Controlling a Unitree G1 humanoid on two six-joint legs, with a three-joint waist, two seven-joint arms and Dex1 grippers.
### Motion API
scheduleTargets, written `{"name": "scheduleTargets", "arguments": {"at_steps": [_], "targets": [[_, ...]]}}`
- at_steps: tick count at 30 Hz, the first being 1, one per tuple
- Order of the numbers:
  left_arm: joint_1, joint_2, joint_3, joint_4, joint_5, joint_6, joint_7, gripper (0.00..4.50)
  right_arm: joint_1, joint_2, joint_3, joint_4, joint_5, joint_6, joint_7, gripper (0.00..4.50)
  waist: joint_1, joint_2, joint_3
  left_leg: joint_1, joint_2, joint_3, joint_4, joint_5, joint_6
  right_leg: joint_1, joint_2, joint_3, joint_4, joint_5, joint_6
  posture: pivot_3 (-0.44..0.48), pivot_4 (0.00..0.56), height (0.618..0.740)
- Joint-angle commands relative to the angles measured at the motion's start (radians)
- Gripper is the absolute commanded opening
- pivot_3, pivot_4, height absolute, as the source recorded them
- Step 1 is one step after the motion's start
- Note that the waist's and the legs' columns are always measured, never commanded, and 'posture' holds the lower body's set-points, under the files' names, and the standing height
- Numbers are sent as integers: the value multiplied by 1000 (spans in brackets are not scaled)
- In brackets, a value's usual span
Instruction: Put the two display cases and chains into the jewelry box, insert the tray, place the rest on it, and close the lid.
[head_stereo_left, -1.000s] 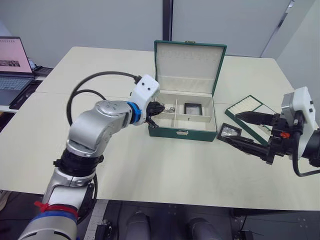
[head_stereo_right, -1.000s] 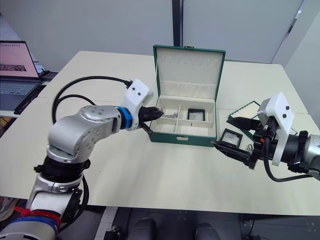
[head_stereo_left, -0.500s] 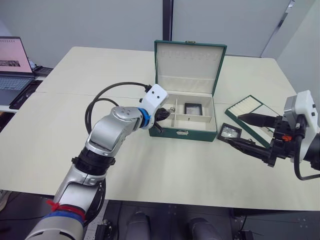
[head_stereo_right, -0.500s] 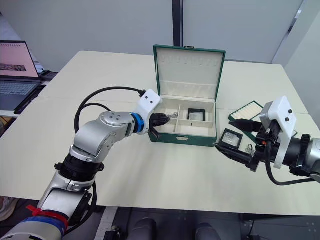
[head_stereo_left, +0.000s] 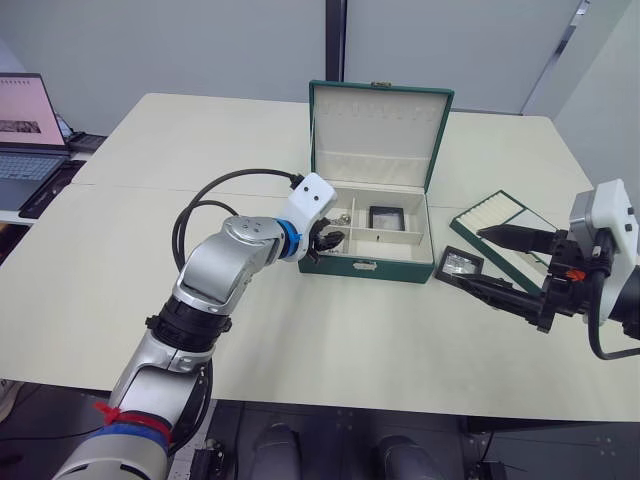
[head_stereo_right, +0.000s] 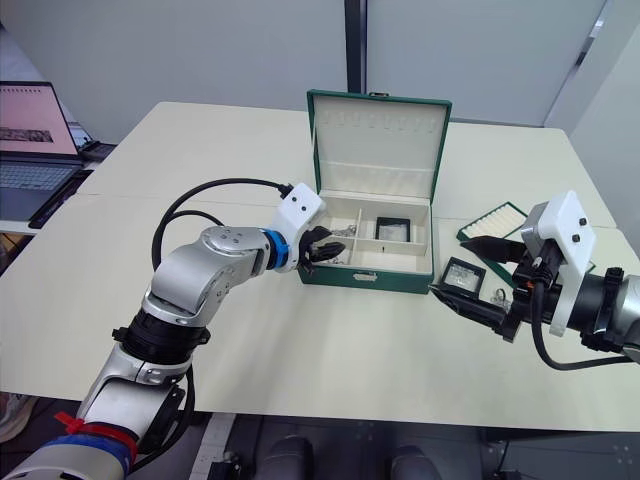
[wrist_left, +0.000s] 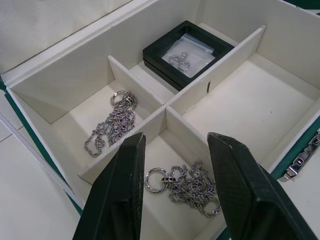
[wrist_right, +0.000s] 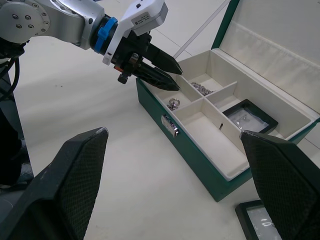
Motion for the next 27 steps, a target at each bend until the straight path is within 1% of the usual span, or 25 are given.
{"name": "scheduleTargets", "arguments": {"at_steps": [1,4,7,10,11,12,14,15,16,17,18,20,22,23,24,25,27], "targets": [[-17,-5,27,-32,8,-6,0,2032,-17,-14,-8,-7,-2,-25,9,4500,0,0,0,0,0,0,0,0,0,0,0,0,0,0,0,0,150,740],[-4,-10,70,-67,-34,0,-16,2032,-18,-14,-5,-8,-3,-26,9,4500,0,0,0,0,0,0,0,0,0,0,0,0,0,0,0,0,150,740],[47,28,186,-155,-146,42,-87,2032,9,-14,-9,-20,0,-13,10,4500,-3,0,0,0,0,0,0,0,0,0,0,0,0,0,0,0,150,740],[176,144,365,-266,-276,79,-193,2032,88,20,16,-57,-21,-12,0,4500,-9,1,0,0,2,0,-1,0,0,0,1,0,0,0,0,0,150,740],[209,175,398,-287,-300,89,-208,2032,109,27,22,-66,-28,-16,-2,4500,-12,1,0,1,2,0,-1,0,0,0,1,0,1,0,0,0,150,740],[248,211,416,-309,-307,71,-228,2032,128,35,28,-72,-40,-22,-3,4500,-14,1,0,1,2,0,-1,0,0,0,1,0,1,0,0,0,150,740],[381,291,483,-360,-320,23,-286,2032,182,60,41,-88,-74,-34,-4,4500,-14,1,0,1,2,-1,0,0,0,0,1,-1,1,0,0,0,150,740],[431,321,507,-377,-322,6,-303,2032,202,70,45,-95,-87,-39,-2,4500,-14,0,-1,1,1,-1,0,0,0,0,0,-1,1,0,0,0,150,740],[502,344,556,-397,-334,-27,-339,2032,238,81,49,-107,-108,-44,4,4500,-14,0,-1,1,1,-1,0,0,0,1,0,-1,0,0,0,0,150,740],[551,355,595,-410,-349,-45,-359,2380,266,89,51,-118,-126,-50,11,4500,-13,0,-1,1,1,-1,1,0,0,2,0,-1,0,0,0,0,150,740],[584,361,621,-417,-362,-60,-372,2524,286,94,52,-125,-140,-58,16,4500,-11,0,-1,1,1,-1,0,0,0,1,0,-1,0,0,0,0,150,740],[651,360,701,-425,-425,-38,-387,3140,318,113,53,-137,-147,-68,14,4500,-4,0,-1,2,1,-3,1,0,0,2,0,-3,0,0,0,0,150,740],[771,382,787,-433,-470,-49,-468,3826,367,130,71,-152,-176,-78,21,4500,-6,0,-1,2,1,-3,0,-1,2,3,0,-4,1,0,0,0,150,740],[806,391,809,-435,-482,-59,-491,4116,383,135,76,-156,-188,-84,25,4500,-6,0,-1,3,1,-3,0,-1,2,4,0,-3,0,0,0,0,150,740],[841,375,834,-422,-455,-120,-488,4433,401,142,89,-159,-205,-91,26,4500,-7,0,-1,3,1,-3,0,-2,2,3,0,-3,0,0,0,0,150,740],[876,370,853,-406,-438,-159,-493,4475,414,150,97,-160,-217,-98,26,4500,-7,0,-1,4,1,-3,-1,-2,3,3,0,-3,0,0,0,0,150,740],[964,377,880,-384,-408,-236,-543,4475,442,161,108,-160,-242,-107,31,4500,-8,0,-1,5,1,-3,-1,-2,3,4,0,-3,0,0,0,0,150,740]]}}
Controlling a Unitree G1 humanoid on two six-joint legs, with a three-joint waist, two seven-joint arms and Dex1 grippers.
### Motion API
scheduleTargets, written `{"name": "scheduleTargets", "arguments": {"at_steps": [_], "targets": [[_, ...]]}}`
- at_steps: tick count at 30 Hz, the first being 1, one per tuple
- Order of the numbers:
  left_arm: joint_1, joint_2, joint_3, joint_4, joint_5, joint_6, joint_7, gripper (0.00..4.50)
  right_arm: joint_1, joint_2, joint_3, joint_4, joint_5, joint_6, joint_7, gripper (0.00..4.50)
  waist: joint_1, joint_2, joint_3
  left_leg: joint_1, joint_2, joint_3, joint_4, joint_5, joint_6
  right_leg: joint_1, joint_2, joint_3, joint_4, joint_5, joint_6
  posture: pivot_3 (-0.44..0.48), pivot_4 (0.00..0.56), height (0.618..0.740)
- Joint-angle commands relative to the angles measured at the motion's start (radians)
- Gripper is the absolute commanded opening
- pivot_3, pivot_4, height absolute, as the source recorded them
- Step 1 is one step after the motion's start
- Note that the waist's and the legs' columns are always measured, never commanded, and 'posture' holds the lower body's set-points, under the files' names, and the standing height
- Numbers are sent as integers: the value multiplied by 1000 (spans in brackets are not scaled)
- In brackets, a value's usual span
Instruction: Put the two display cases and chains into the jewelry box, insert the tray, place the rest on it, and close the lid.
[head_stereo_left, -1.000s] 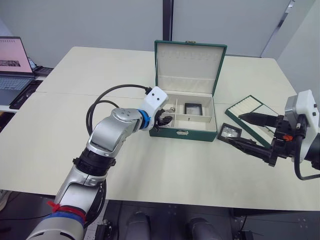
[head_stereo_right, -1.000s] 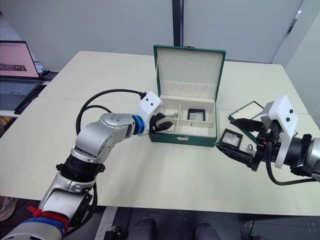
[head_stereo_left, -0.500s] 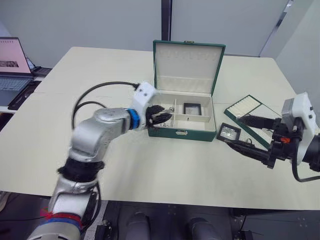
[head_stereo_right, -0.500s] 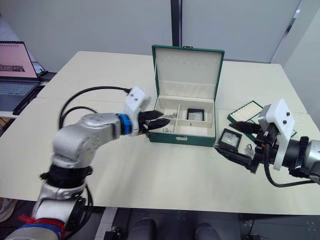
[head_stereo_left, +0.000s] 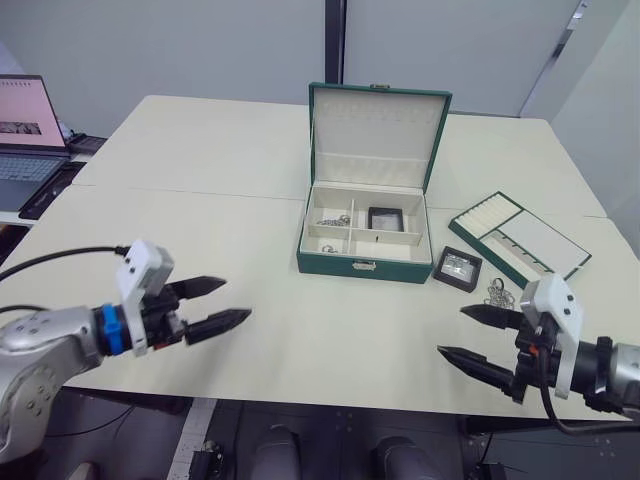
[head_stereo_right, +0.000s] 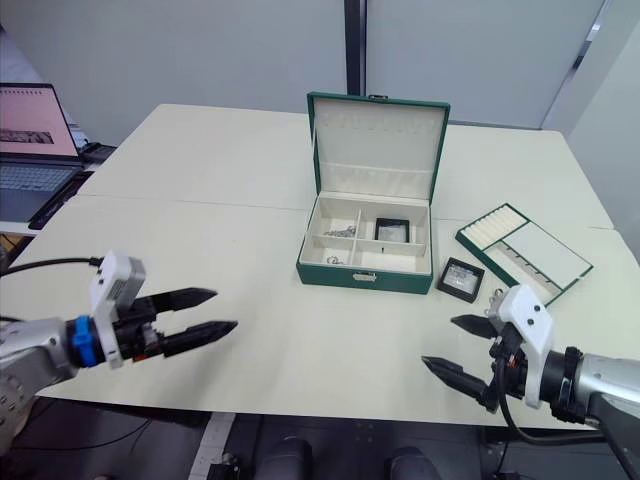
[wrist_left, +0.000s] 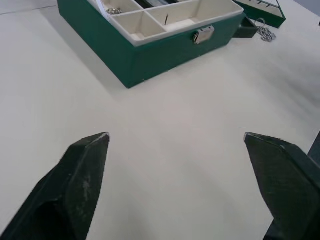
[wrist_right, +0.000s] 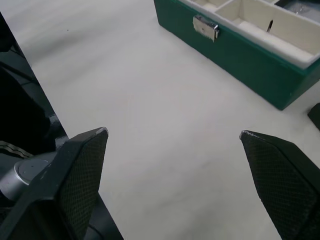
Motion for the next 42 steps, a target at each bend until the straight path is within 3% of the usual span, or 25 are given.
{"name": "scheduleTargets", "arguments": {"at_steps": [1,6,14,20,26,36,42], "targets": [[106,8,79,23,32,-138,-83,4475,38,15,3,-27,-46,-38,15,4500,-2,0,0,1,0,0,0,0,0,0,0,0,0,0,0,0,150,740],[178,19,103,73,38,-238,-137,4475,76,27,5,-26,-82,-57,33,4500,-8,0,0,1,0,1,0,0,0,-1,0,1,0,0,0,0,150,740],[166,56,97,87,-1,-268,-173,4475,70,29,12,-21,-87,-53,38,4500,-17,-1,-1,2,0,1,0,0,1,-3,0,1,0,0,0,0,150,740],[23,144,32,23,-176,-183,-238,4475,35,0,15,15,-90,-35,67,4500,-17,-1,-1,2,0,1,0,-1,1,-4,0,1,0,0,0,0,150,740],[-70,141,-66,1,-175,-252,-282,4475,25,-8,5,29,-100,-30,83,4500,-23,0,-1,2,0,2,-1,0,1,0,1,2,0,0,0,0,150,740],[-138,138,-108,22,-169,-278,-259,4475,32,-22,-64,35,-98,-18,99,4500,-20,0,-1,2,0,2,-1,0,1,1,1,3,0,0,0,0,150,740],[-152,131,-113,25,-178,-277,-244,4475,-27,-96,-127,134,-134,-9,145,4500,-20,0,0,2,0,2,0,0,1,1,1,3,0,0,0,0,150,740]]}}
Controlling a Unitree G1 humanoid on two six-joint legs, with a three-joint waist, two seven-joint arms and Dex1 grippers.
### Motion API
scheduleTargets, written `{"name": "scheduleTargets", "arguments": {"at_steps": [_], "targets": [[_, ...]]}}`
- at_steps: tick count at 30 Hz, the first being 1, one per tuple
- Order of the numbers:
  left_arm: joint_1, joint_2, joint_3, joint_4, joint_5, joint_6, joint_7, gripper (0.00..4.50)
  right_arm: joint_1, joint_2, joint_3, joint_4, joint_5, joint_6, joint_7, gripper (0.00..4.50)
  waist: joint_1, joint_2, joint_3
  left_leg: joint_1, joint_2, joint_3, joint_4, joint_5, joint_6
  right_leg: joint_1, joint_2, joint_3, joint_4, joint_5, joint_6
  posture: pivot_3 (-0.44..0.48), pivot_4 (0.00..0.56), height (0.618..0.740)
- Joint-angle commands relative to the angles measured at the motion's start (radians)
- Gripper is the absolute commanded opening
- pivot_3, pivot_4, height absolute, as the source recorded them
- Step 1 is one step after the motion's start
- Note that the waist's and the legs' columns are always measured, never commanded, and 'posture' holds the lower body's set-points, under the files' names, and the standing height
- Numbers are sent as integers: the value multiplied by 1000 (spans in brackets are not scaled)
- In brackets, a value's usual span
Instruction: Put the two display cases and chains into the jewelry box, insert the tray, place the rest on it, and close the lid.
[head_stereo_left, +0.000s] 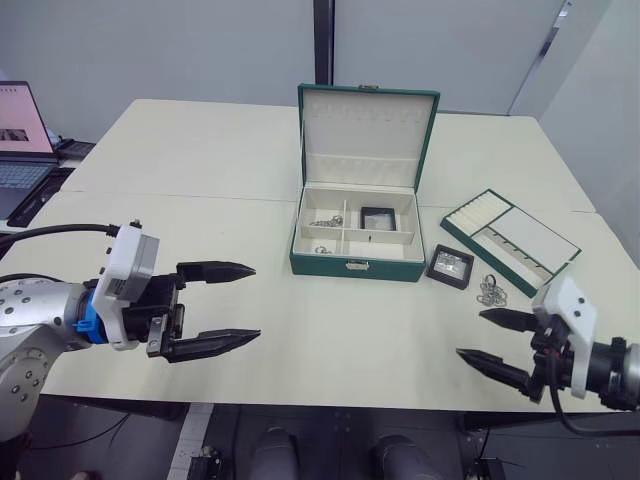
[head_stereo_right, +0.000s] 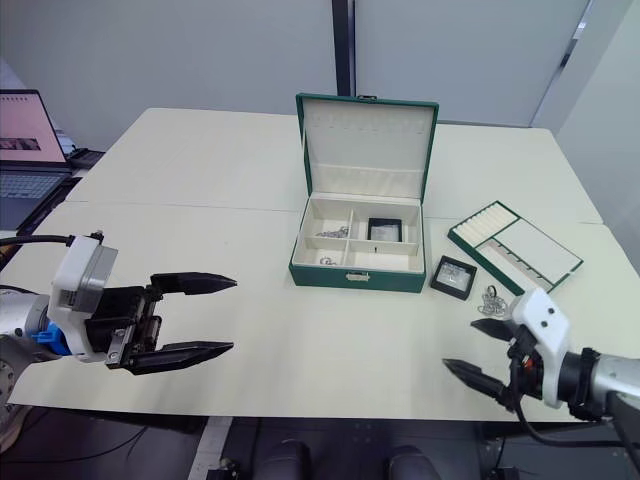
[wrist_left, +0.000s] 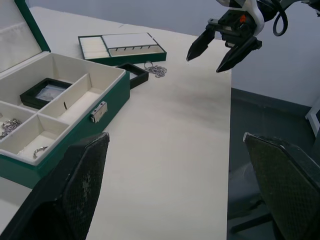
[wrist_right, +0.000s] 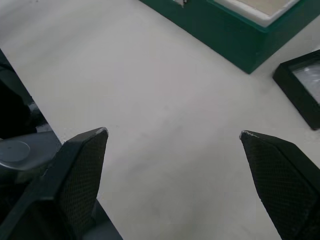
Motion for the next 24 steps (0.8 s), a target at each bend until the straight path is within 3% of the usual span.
{"name": "scheduleTargets", "arguments": {"at_steps": [1,9,17,24], "targets": [[-7,-2,0,-7,-12,-15,4,4475,-52,-50,-33,76,-37,3,32,4500,0,0,0,0,0,0,0,0,0,0,0,0,0,0,0,0,150,740],[15,-18,1,-27,-4,-28,30,4475,-199,-100,110,281,-206,-18,27,4500,-1,1,1,0,0,1,0,0,0,0,0,1,0,0,0,0,150,740],[11,-31,-2,-14,-7,-40,36,4475,-205,25,134,220,-246,14,-66,4500,0,1,1,0,0,1,0,0,0,0,0,1,0,0,0,0,150,740],[-16,-34,-35,19,4,-63,30,4475,-244,54,157,215,-282,16,-94,4500,-1,2,1,0,0,1,0,0,0,0,0,1,0,0,0,0,150,740]]}}
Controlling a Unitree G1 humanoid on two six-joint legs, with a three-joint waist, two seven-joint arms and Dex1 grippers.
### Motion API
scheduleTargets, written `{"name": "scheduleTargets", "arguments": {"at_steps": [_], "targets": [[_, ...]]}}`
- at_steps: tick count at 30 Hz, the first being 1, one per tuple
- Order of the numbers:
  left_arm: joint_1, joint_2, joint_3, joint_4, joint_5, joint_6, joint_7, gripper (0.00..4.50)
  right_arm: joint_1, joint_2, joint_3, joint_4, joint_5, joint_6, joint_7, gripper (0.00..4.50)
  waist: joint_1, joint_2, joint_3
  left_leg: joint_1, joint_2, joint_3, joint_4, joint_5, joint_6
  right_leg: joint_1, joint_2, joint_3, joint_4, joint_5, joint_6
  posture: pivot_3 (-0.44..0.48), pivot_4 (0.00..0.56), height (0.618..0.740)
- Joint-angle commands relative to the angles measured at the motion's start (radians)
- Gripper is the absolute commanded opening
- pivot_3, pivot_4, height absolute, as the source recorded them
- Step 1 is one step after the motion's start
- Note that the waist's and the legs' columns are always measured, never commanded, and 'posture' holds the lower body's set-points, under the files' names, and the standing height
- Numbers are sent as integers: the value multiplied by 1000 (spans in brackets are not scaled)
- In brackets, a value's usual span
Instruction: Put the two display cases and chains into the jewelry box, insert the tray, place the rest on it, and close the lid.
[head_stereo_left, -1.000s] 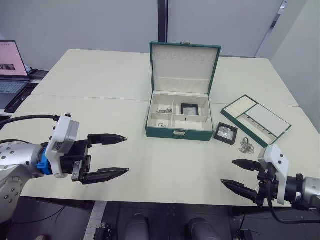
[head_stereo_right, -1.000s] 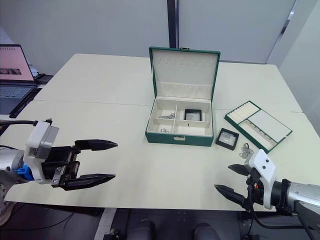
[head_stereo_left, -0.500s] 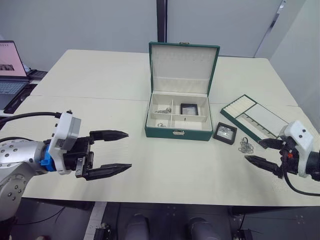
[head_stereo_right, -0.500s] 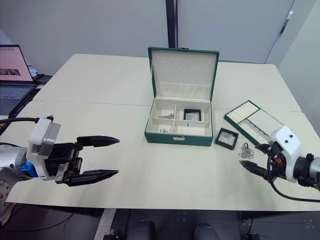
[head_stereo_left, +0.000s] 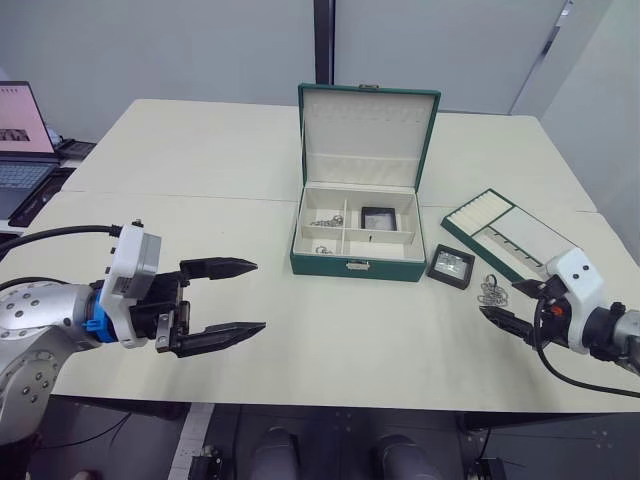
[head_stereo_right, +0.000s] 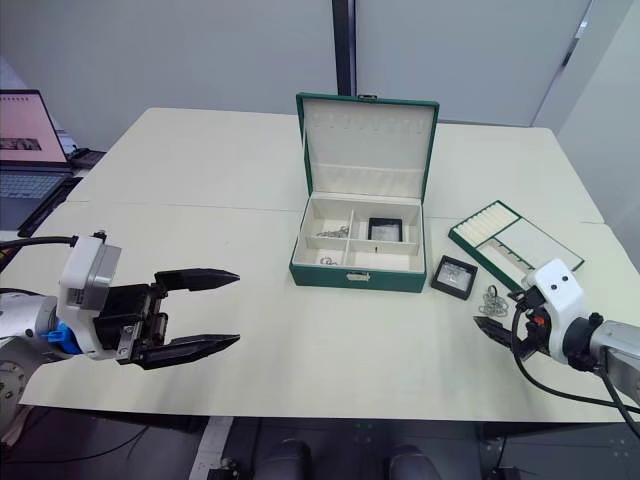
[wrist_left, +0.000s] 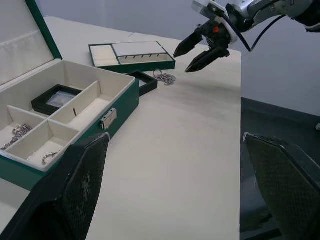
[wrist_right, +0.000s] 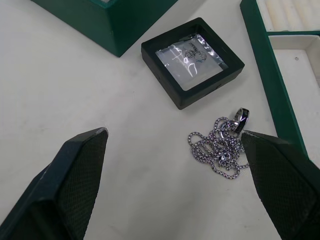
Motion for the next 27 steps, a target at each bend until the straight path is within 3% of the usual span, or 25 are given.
{"name": "scheduleTargets", "arguments": {"at_steps": [1,7,14,27], "targets": [[-11,1,-3,5,1,-23,-14,4475,-46,-12,-2,-14,-10,-4,13,4500,-1,0,0,0,0,0,0,0,0,0,0,0,0,0,0,0,150,740],[6,9,14,14,5,-32,-33,4475,-145,-65,74,7,-1,-1,110,4500,-1,0,0,0,0,0,0,0,0,0,0,0,0,0,0,0,150,740],[8,23,25,27,6,-35,-44,4475,-368,-108,256,185,-74,-25,226,4500,-2,1,1,1,0,1,0,0,0,-1,0,0,0,0,0,0,150,740],[-18,24,23,42,15,-34,-16,4475,-575,-51,465,436,-241,-149,412,4500,-2,2,1,0,1,2,0,0,0,-2,0,1,1,0,0,0,150,740]]}}
